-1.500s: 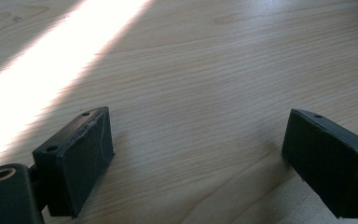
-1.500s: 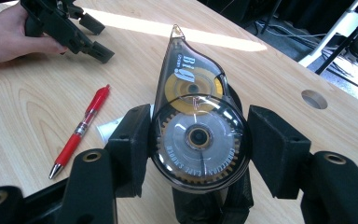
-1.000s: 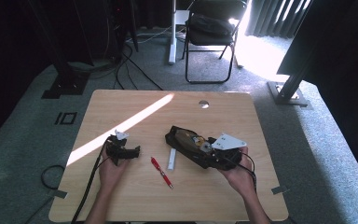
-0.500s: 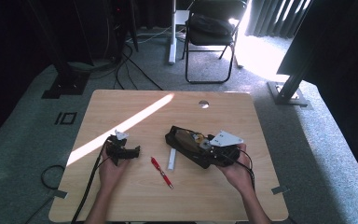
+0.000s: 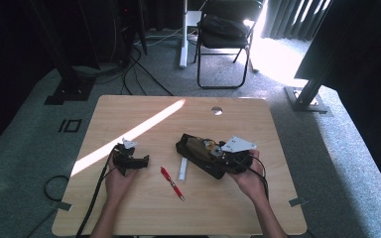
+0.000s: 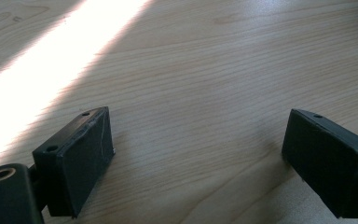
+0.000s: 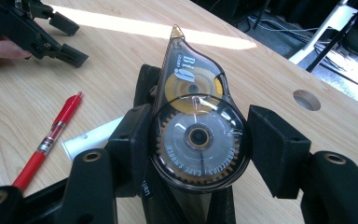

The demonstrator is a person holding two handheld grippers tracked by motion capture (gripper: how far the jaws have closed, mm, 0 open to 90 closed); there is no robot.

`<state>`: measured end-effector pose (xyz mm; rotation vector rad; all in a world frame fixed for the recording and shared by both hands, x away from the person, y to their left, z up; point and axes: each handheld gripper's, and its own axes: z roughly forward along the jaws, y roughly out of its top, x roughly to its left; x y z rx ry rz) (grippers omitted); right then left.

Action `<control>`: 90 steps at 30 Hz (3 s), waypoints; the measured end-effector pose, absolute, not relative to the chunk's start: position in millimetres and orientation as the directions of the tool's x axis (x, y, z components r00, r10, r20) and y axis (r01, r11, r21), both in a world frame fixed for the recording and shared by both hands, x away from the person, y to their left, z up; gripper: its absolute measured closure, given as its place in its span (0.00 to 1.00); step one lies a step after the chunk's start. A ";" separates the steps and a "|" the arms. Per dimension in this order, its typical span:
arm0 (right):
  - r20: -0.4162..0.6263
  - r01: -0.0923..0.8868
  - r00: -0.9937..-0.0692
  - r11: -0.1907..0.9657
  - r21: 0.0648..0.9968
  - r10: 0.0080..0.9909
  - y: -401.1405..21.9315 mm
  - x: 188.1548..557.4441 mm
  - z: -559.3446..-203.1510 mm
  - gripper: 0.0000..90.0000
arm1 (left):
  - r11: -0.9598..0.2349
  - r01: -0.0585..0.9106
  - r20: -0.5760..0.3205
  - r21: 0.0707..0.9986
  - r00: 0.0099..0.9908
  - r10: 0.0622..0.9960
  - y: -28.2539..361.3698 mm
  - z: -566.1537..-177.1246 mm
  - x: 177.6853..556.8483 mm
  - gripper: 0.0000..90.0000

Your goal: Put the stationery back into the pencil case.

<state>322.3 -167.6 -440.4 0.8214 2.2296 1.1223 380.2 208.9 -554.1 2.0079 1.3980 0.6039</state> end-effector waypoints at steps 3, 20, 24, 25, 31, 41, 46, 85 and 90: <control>-0.163 0.288 -0.687 0.472 0.833 0.708 -166.9 324.6 -441.3 0.46 | -0.255 0.662 0.023 0.705 0.338 0.941 208.9 -554.1 380.2 0.10; -0.152 0.305 -0.686 0.471 0.828 0.712 -163.1 334.7 -447.1 0.46 | -0.255 0.662 0.023 0.705 0.338 0.941 208.9 -554.1 380.2 0.10; -0.146 0.309 -0.687 0.468 0.828 0.712 -162.0 337.5 -448.8 0.46 | -0.255 0.662 0.023 0.705 0.338 0.941 208.9 -554.1 380.2 0.10; -0.144 0.309 -0.687 0.466 0.829 0.712 -161.7 338.3 -449.2 0.46 | -0.255 0.662 0.023 0.705 0.338 0.941 208.9 -554.1 380.2 0.10; -0.139 0.315 -0.685 0.464 0.828 0.715 -159.9 341.7 -450.9 0.46 | -0.255 0.662 0.023 0.705 0.338 0.941 208.9 -554.1 380.2 0.10; -0.134 0.325 -0.686 0.466 0.823 0.716 -156.7 345.8 -454.2 0.46 | -0.255 0.662 0.023 0.705 0.338 0.941 208.9 -554.1 380.2 0.10; -0.135 0.327 -0.686 0.469 0.820 0.715 -156.3 347.6 -455.5 0.46 | -0.255 0.662 0.023 0.705 0.338 0.941 208.9 -554.1 380.2 0.10; -0.121 0.388 -0.705 0.523 0.759 0.699 -144.2 367.3 -479.6 0.46 | -0.255 0.662 0.023 0.705 0.338 0.941 208.9 -554.1 380.2 0.10; -0.115 0.397 -0.708 0.528 0.751 0.697 -144.2 368.4 -480.9 0.46 | -0.255 0.662 0.023 0.705 0.338 0.941 208.9 -554.1 380.2 0.10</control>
